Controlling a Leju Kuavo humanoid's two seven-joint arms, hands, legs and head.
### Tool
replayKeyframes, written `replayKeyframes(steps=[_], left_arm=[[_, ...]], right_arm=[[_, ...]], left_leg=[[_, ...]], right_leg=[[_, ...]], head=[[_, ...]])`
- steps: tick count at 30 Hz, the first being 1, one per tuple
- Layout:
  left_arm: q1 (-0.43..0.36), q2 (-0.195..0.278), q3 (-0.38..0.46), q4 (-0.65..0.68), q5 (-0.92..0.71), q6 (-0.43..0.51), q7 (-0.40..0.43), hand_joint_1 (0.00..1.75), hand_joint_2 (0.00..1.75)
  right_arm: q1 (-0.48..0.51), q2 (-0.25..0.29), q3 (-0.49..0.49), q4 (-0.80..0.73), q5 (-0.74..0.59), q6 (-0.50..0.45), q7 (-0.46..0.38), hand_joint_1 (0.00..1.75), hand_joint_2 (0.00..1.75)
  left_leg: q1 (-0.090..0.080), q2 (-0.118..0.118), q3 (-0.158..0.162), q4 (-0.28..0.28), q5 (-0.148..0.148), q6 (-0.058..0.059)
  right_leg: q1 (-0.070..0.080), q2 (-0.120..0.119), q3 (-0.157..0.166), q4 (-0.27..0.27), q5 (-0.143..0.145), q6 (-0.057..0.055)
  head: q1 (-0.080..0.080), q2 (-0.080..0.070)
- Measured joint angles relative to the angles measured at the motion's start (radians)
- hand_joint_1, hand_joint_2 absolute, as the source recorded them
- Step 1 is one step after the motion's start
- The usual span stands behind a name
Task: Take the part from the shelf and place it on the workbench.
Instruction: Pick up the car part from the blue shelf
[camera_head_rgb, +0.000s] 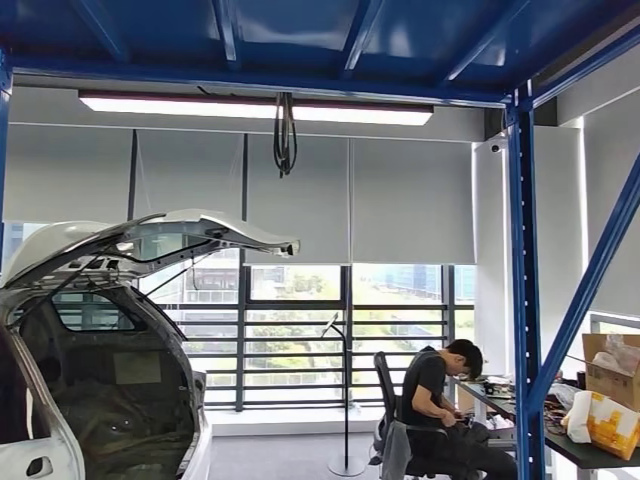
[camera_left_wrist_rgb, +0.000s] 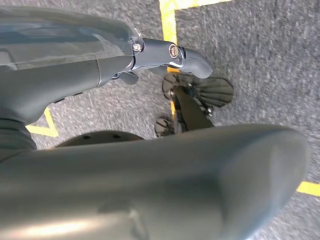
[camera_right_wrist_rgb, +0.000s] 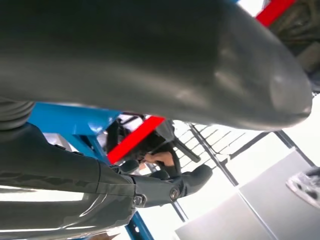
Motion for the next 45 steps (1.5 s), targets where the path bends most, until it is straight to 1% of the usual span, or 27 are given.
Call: replayKeyframes(steps=[1, 4, 8, 15, 19, 24, 29, 35, 40, 45], left_arm=[[0.000, 0.000, 0.000, 0.000, 0.000, 0.000, 0.000, 0.00, 0.00], [0.001, 0.001, -0.001, 0.000, -0.001, 0.000, -0.001, 0.00, 0.00], [-0.001, 0.002, -0.004, 0.001, -0.003, -0.001, 0.000, 0.00, 0.00], [-0.002, 0.002, -0.009, 0.001, -0.010, -0.002, 0.000, 0.00, 0.00], [-0.003, 0.002, -0.011, 0.001, -0.014, -0.006, 0.001, 0.00, 0.00], [-0.004, 0.002, -0.012, 0.001, -0.019, -0.007, 0.003, 0.00, 0.00], [-0.005, 0.002, -0.014, 0.001, -0.020, -0.009, 0.000, 0.00, 0.00], [-0.006, 0.002, -0.017, 0.002, -0.020, -0.010, -0.003, 0.00, 0.00], [-0.006, 0.002, -0.020, 0.002, -0.020, -0.010, -0.003, 0.00, 0.00], [-0.006, 0.002, -0.021, 0.002, -0.022, -0.010, -0.003, 0.00, 0.00]], right_arm=[[-0.002, -0.007, 0.002, 0.006, 0.014, 0.001, 0.004, 0.00, 0.44], [-0.012, -0.031, 0.010, 0.029, 0.045, 0.008, 0.014, 0.00, 1.75], [-0.037, -0.063, 0.027, 0.070, 0.089, 0.015, 0.026, 0.00, 1.75], [-0.091, -0.099, 0.092, 0.172, 0.146, 0.077, 0.061, 0.00, 1.75], [-0.143, -0.104, 0.146, 0.268, 0.163, 0.109, 0.068, 0.00, 1.75], [-0.214, -0.101, 0.231, 0.393, 0.171, 0.114, 0.068, 0.00, 1.75], [-0.261, -0.080, 0.314, 0.480, 0.216, 0.070, 0.089, 0.00, 1.75], [-0.280, -0.036, 0.383, 0.527, 0.303, 0.001, 0.138, 0.00, 1.75], [-0.281, 0.002, 0.414, 0.555, 0.381, -0.049, 0.173, 0.00, 1.75], [-0.281, 0.026, 0.430, 0.572, 0.413, -0.063, 0.187, 0.00, 1.75]], left_leg=[[-0.001, -0.001, 0.002, -0.008, -0.003, 0.002], [-0.003, -0.004, 0.002, -0.011, -0.006, 0.007], [-0.004, -0.004, 0.002, -0.011, -0.010, 0.012], [-0.005, -0.004, 0.003, -0.011, -0.011, 0.015], [-0.003, -0.004, 0.004, -0.011, -0.011, 0.015], [-0.002, -0.004, 0.004, -0.011, -0.011, 0.015], [-0.001, -0.004, 0.004, -0.012, -0.011, 0.015], [-0.001, -0.004, 0.004, -0.012, -0.011, 0.015], [-0.001, -0.004, 0.004, -0.012, -0.011, 0.015], [-0.001, -0.004, 0.004, -0.012, -0.011, 0.015]], right_leg=[[0.001, 0.000, 0.000, 0.000, -0.002, 0.001], [0.001, -0.004, 0.002, -0.006, -0.002, -0.001], [0.000, -0.004, 0.007, -0.015, -0.001, 0.001], [-0.001, -0.004, 0.008, -0.018, -0.001, 0.014], [0.001, -0.004, 0.008, -0.017, -0.001, 0.014], [0.002, -0.003, 0.007, -0.016, -0.001, 0.014], [0.003, -0.003, 0.007, -0.016, -0.002, 0.013], [0.003, -0.003, 0.007, -0.016, -0.002, 0.013], [0.003, -0.003, 0.007, -0.016, -0.002, 0.013], [0.002, -0.003, 0.007, -0.016, -0.002, 0.013]], head=[[0.000, 0.000], [-0.001, 0.000], [-0.001, 0.000], [-0.001, 0.000], [-0.001, 0.000], [-0.001, 0.000], [-0.001, 0.000], [-0.001, 0.000], [-0.001, 0.000], [-0.001, 0.000]])
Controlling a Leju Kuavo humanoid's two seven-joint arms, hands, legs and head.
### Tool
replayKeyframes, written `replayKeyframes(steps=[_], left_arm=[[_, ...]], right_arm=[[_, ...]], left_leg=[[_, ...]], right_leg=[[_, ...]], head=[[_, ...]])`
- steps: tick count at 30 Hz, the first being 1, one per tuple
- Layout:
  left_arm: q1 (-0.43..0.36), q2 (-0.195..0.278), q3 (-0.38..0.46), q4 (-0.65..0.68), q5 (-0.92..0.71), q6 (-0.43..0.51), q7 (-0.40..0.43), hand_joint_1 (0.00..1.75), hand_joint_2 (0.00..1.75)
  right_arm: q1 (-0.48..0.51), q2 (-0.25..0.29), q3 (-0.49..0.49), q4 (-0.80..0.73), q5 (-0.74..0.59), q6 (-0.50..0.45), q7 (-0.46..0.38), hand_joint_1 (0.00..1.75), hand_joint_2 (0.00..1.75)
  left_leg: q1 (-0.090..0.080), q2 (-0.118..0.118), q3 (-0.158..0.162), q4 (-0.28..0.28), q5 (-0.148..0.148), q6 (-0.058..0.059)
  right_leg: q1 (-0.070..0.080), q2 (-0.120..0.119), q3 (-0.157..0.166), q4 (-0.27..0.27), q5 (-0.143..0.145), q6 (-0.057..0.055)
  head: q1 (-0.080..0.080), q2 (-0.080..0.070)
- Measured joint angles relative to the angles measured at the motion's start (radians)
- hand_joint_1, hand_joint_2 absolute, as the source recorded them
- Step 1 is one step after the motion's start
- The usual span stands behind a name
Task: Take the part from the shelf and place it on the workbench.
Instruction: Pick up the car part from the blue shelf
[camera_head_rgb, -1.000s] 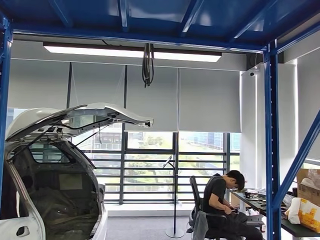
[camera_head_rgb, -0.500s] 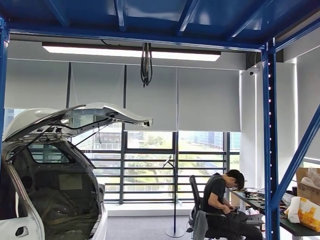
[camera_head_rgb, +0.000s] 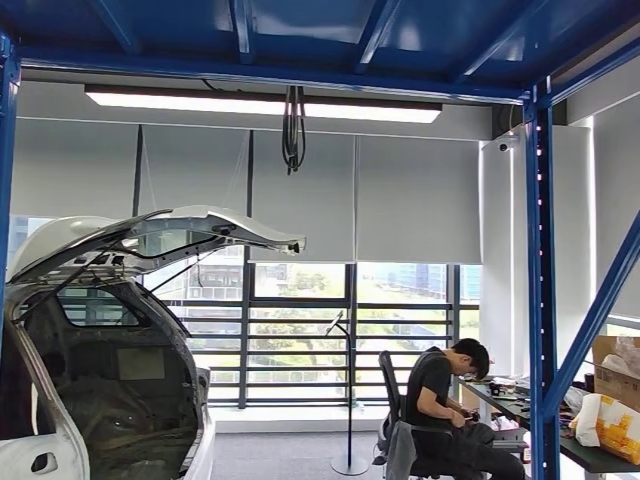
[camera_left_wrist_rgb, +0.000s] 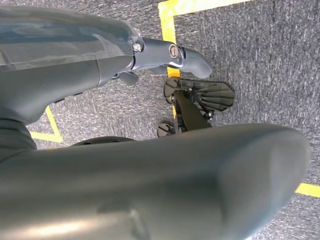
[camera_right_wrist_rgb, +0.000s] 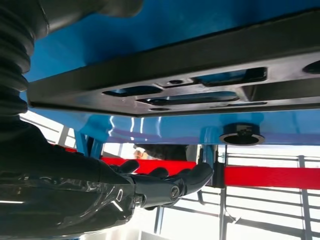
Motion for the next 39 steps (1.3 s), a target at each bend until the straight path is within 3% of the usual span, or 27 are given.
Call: replayKeyframes(steps=[10, 23, 39], left_arm=[[0.000, 0.000, -0.001, 0.000, -0.005, -0.002, -0.003, 0.00, 0.00], [-0.005, 0.000, -0.010, 0.002, -0.020, -0.011, -0.013, 0.00, 0.00], [-0.017, -0.006, -0.033, 0.003, -0.032, -0.016, -0.022, 0.00, 0.00]], right_arm=[[0.000, 0.035, 0.000, 0.038, 0.068, -0.015, 0.005, 0.00, 1.75], [-0.013, 0.100, -0.072, 0.113, 0.209, -0.074, 0.043, 0.00, 1.75], [-0.075, 0.164, -0.129, 0.242, 0.255, -0.083, 0.023, 0.00, 1.75]], left_leg=[[0.000, 0.000, 0.000, 0.000, 0.000, 0.000], [0.000, 0.000, 0.000, 0.000, 0.000, 0.000], [0.000, 0.000, 0.000, 0.000, 0.000, 0.000]], right_leg=[[0.000, 0.000, 0.000, 0.000, 0.000, 0.000], [0.000, 0.000, 0.000, 0.000, 0.000, 0.000], [0.000, 0.000, 0.000, 0.000, 0.000, 0.000]], head=[[0.000, 0.000], [0.000, 0.000], [0.000, 0.000]])
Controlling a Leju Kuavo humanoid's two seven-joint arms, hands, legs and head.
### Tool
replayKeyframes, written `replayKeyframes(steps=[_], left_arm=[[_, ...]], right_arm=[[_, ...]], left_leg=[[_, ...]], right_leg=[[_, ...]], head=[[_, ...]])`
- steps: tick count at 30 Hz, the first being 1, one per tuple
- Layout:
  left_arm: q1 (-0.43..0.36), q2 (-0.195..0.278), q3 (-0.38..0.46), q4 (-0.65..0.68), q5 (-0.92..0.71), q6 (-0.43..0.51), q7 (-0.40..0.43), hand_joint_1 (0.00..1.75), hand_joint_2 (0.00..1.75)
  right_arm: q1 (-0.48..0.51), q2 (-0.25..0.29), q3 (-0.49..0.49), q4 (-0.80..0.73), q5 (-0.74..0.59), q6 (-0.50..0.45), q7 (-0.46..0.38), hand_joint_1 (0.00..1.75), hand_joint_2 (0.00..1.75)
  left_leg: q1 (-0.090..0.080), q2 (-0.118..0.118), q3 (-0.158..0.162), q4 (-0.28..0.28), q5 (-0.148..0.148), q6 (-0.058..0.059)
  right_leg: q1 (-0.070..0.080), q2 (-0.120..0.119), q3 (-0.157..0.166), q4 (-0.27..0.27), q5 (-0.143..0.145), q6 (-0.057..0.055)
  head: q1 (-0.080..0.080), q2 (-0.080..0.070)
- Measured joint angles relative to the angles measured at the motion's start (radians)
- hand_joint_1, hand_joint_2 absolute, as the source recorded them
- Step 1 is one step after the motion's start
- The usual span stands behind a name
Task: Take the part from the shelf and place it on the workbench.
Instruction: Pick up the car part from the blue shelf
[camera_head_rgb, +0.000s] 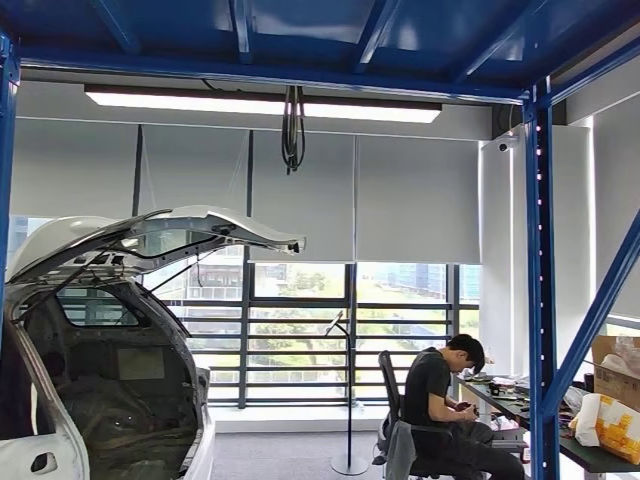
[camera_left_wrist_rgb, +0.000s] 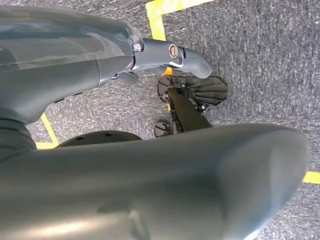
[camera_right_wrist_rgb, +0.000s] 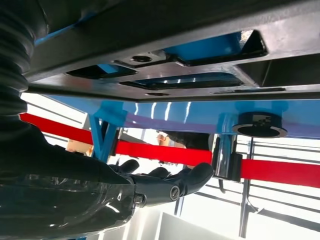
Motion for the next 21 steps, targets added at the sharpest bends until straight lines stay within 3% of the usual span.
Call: replayKeyframes(steps=[18, 21], left_arm=[[-0.034, -0.024, -0.022, 0.000, -0.001, -0.002, -0.001, 0.00, 0.00], [-0.037, -0.030, -0.027, 0.001, 0.000, -0.002, -0.001, 0.00, 0.00]], right_arm=[[-0.084, 0.154, 0.030, 0.159, 0.040, 0.003, -0.079, 0.00, 1.75], [-0.092, 0.177, 0.045, 0.176, 0.041, 0.012, -0.081, 1.31, 1.75]], left_leg=[[0.000, 0.000, 0.000, 0.000, 0.000, 0.000], [0.000, 0.001, 0.000, 0.000, 0.000, 0.000]], right_leg=[[0.000, 0.000, -0.001, 0.002, 0.000, 0.000], [0.000, 0.000, -0.001, 0.002, 0.000, 0.000]], head=[[0.000, 0.000], [0.000, 0.000]])
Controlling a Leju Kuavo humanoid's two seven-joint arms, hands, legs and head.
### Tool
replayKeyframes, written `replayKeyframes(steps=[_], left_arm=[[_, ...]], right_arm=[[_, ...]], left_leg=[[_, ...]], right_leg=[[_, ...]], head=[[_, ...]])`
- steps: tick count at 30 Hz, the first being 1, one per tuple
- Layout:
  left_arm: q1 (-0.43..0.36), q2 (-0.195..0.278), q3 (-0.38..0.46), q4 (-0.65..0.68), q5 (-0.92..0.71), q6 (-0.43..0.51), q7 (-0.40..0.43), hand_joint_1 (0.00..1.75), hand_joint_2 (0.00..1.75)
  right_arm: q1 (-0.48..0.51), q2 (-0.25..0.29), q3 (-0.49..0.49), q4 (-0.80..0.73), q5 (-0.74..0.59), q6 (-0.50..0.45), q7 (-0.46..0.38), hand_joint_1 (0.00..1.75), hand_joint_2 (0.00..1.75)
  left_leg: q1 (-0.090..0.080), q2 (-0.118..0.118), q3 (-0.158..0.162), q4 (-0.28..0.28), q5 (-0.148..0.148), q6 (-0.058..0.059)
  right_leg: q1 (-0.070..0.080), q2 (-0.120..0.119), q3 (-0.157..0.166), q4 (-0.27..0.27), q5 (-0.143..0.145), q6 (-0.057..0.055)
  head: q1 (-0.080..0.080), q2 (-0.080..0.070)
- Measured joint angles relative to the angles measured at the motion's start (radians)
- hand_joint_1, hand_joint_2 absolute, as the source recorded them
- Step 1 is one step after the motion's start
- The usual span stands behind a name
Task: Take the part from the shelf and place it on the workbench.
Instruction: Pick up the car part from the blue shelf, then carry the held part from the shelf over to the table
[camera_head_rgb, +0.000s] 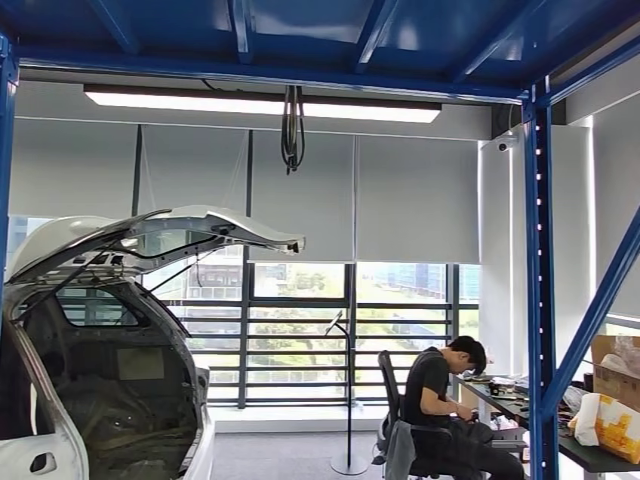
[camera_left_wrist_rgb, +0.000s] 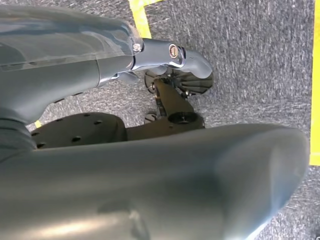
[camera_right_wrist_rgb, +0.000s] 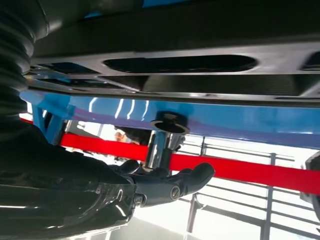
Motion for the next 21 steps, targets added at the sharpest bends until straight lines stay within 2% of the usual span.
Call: replayKeyframes(steps=[1, 11, 16, 20, 21], left_arm=[[-0.001, -0.001, -0.001, 0.000, 0.000, 0.000, 0.000, 0.00, 0.00], [-0.003, -0.008, -0.006, 0.000, 0.003, 0.003, -0.002, 0.00, 0.00], [-0.001, -0.009, -0.012, 0.000, 0.005, 0.006, -0.030, 0.00, 0.00], [-0.001, -0.009, -0.020, 0.000, 0.002, 0.013, -0.058, 0.00, 1.75], [-0.001, -0.009, -0.022, 0.000, 0.002, 0.015, -0.062, 0.00, 1.75]], right_arm=[[-0.002, 0.004, 0.003, 0.004, 0.000, 0.001, 0.000, 1.75, 1.75], [-0.016, 0.017, 0.013, 0.041, -0.024, 0.003, -0.004, 1.75, 1.75], [-0.038, 0.012, 0.016, 0.079, -0.055, 0.004, -0.011, 1.75, 1.75], [-0.039, 0.004, 0.017, 0.081, -0.062, 0.002, -0.007, 1.75, 1.75], [-0.039, 0.001, 0.017, 0.081, -0.064, 0.000, -0.005, 1.75, 1.75]], left_leg=[[0.000, 0.000, 0.000, 0.000, 0.000, 0.000], [0.000, 0.000, 0.000, 0.000, 0.000, 0.000], [0.000, 0.000, 0.000, 0.000, 0.000, 0.000], [0.000, 0.000, 0.000, 0.000, 0.000, 0.000], [0.000, 0.000, 0.000, 0.000, 0.000, 0.000]], right_leg=[[0.000, 0.000, 0.000, 0.000, 0.000, 0.000], [0.000, 0.000, 0.000, 0.000, 0.000, 0.000], [0.000, 0.000, 0.000, 0.000, 0.000, 0.000], [0.000, 0.000, 0.000, 0.000, 0.000, 0.000], [0.000, 0.000, 0.000, 0.000, 0.000, 0.000]], head=[[0.000, 0.000], [0.000, 0.000], [0.000, 0.000], [0.000, 0.000], [0.000, 0.000]])
